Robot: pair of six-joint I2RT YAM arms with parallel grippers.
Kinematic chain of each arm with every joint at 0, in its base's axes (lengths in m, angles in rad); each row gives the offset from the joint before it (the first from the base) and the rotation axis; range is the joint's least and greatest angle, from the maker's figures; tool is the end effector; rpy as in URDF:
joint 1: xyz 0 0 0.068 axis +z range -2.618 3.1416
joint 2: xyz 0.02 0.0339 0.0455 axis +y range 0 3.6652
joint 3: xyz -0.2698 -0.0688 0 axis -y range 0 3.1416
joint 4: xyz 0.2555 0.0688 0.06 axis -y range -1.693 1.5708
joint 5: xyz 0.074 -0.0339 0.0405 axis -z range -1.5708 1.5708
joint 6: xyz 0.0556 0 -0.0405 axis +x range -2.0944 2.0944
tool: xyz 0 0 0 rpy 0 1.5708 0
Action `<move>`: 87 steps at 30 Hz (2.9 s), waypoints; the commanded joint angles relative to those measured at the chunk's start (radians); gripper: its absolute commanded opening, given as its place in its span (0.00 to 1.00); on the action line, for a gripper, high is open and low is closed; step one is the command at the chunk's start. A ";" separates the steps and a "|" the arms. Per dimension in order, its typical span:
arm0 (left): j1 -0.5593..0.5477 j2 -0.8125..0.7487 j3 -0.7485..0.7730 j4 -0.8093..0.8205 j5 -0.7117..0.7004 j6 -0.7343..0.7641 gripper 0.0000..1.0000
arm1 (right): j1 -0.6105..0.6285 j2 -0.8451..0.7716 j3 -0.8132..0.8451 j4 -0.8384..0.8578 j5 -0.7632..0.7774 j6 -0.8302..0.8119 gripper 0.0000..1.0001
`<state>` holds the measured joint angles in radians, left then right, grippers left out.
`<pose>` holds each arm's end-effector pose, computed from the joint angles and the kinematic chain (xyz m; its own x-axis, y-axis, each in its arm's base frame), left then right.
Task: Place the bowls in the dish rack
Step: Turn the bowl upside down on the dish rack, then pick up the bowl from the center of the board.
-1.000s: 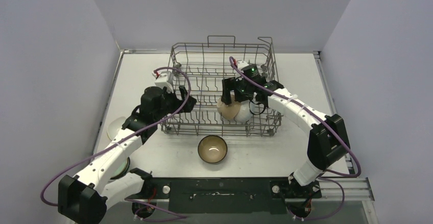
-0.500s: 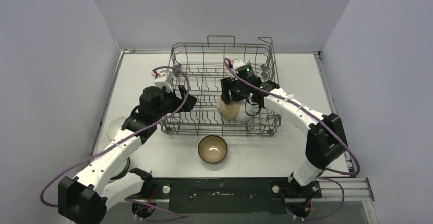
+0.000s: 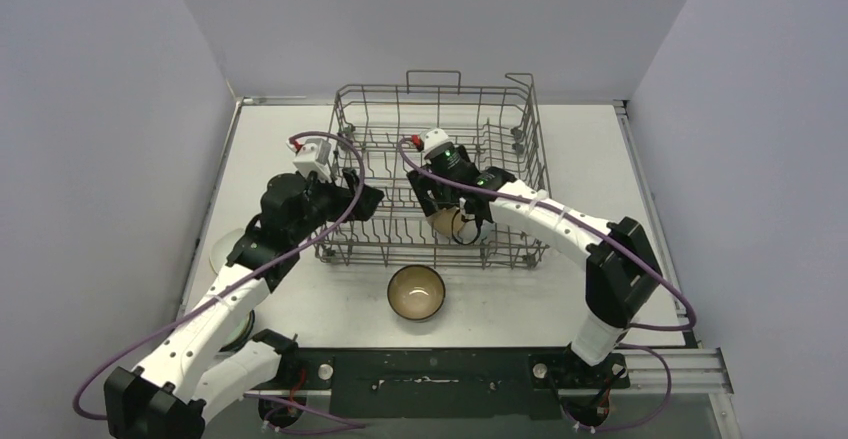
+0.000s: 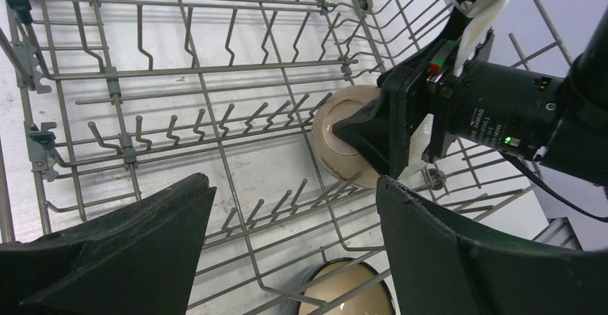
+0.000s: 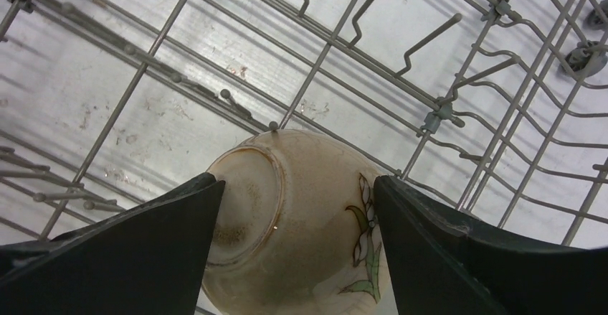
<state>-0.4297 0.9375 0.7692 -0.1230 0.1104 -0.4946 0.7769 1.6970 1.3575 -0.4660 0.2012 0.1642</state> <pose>0.2212 -0.1081 0.3102 -0.4719 -0.3027 -0.8281 0.3249 0.8134 -0.4825 0.2958 0.2752 0.2600 -0.6035 -0.3687 -0.7070 -0.4962 0.8677 -0.0289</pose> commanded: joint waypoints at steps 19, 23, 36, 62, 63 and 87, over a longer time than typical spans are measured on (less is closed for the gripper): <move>-0.388 -0.179 -0.023 -0.123 0.050 0.048 0.84 | -0.279 -0.240 -0.122 0.211 -0.720 0.137 0.90; -0.518 -0.204 -0.078 -0.156 -0.063 -0.073 0.84 | -0.306 -0.254 -0.133 0.214 -0.724 0.143 0.90; -0.745 -0.237 -0.353 -0.298 -0.546 -0.844 0.83 | -0.350 -0.288 -0.152 0.224 -0.723 0.155 0.90; -0.745 0.019 -0.431 0.066 -0.542 -0.834 0.09 | -0.353 -0.313 -0.167 0.217 -0.724 0.161 0.90; -0.745 0.015 -0.432 0.058 -0.536 -0.828 0.04 | -0.353 -0.314 -0.167 0.217 -0.724 0.161 0.90; -0.745 -0.171 -0.091 -0.065 -0.509 -0.178 0.00 | -0.363 -0.363 -0.156 0.223 -0.759 0.181 0.90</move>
<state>-1.1725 0.7925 0.5270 -0.3248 -0.3943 -0.8211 0.4225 1.3975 1.1934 -0.2916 -0.5282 0.3305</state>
